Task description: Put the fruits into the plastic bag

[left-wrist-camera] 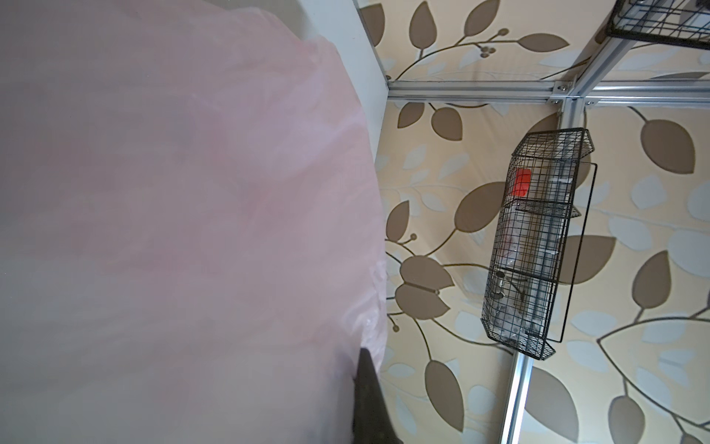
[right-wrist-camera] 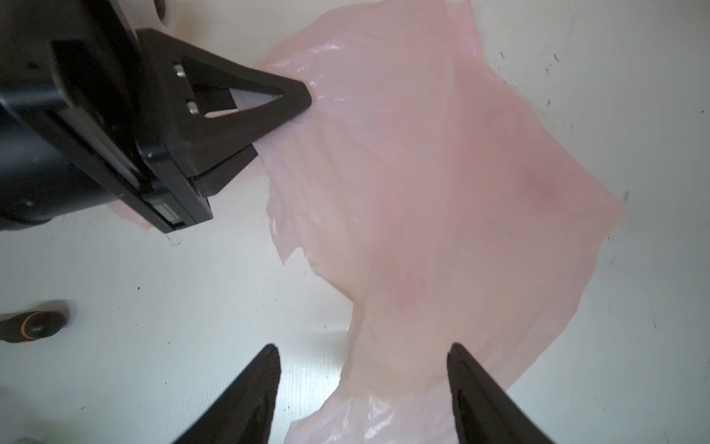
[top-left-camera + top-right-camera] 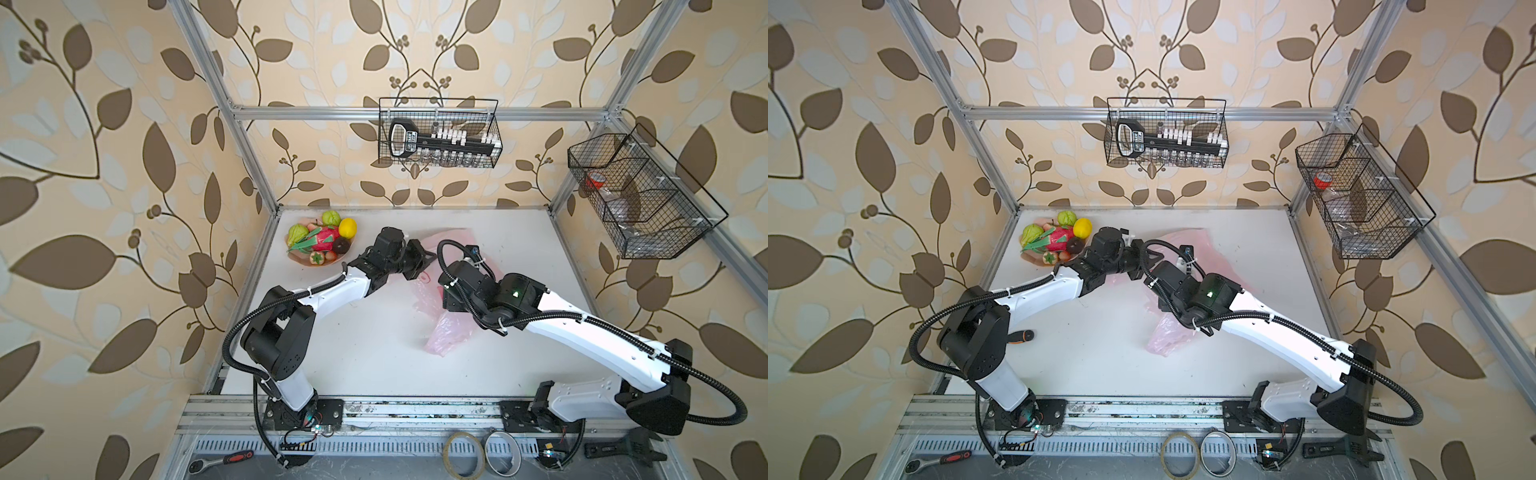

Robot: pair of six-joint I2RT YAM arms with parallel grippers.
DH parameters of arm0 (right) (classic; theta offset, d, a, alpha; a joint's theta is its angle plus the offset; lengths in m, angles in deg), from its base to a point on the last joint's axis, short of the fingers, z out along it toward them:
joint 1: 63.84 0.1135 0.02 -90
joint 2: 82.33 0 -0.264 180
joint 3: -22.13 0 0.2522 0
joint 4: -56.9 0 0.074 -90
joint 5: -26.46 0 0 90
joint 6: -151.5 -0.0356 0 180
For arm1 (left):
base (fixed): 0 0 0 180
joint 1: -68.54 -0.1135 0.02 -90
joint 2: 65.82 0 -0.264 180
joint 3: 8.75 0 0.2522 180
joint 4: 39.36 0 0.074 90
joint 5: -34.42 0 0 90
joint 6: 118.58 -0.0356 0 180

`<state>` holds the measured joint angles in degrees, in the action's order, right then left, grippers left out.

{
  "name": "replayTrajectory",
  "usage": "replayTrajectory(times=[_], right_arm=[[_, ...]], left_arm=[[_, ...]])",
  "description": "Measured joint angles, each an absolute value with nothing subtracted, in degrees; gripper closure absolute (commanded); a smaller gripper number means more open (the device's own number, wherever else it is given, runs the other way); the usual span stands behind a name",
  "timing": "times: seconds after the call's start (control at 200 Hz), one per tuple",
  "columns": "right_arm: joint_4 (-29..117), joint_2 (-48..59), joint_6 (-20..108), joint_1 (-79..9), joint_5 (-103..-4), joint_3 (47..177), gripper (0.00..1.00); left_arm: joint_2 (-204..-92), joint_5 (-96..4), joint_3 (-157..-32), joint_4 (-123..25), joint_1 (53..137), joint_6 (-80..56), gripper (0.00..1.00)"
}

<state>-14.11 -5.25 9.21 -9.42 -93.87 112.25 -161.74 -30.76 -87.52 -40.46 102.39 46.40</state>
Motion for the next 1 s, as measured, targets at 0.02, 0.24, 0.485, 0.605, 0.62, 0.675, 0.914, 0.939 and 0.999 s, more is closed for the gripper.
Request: replayTrajectory(times=[0.02, 0.24, 0.485, 0.605, 0.62, 0.675, 0.914, 0.939, 0.999], right_arm=[[-14.02, -5.01, 9.23, -9.42, -94.04, 112.25, 0.30], [-12.82, -0.48, 9.47, -9.73, -94.85, 112.25, 0.30], [-12.12, 0.70, 10.13, -10.08, -96.01, 111.64, 0.31], [-11.86, 0.70, 10.44, -10.65, -96.97, 110.39, 0.32], [-11.86, 0.70, 10.41, -10.74, -97.10, 110.22, 0.32], [-11.82, 0.74, 10.59, -11.15, -97.52, 109.58, 0.32], [-10.42, 2.01, 11.16, -11.83, -98.72, 107.75, 0.39], [-10.22, 2.14, 11.27, -11.83, -98.74, 107.31, 0.43], [-10.00, 2.40, 11.40, -11.83, -98.78, 106.18, 0.52]], left_arm=[[-161.69, -30.76, -87.52, -40.59, 102.39, 46.38, 1.00], [-161.17, -30.78, -87.52, -41.53, 102.39, 46.31, 1.00], [-160.38, -30.78, -87.52, -42.16, 102.39, 46.03, 1.00], [-160.38, -30.78, -87.52, -42.45, 102.39, 45.86, 1.00], [-160.38, -30.78, -87.52, -42.47, 102.39, 45.86, 1.00], [-160.38, -30.78, -87.52, -42.51, 102.39, 45.72, 1.00], [-160.38, -30.78, -87.52, -42.56, 102.39, 45.29, 1.00], [-160.38, -30.78, -87.52, -42.56, 102.39, 45.27, 1.00], [-160.38, -30.78, -87.52, -42.56, 102.39, 45.20, 1.00]])
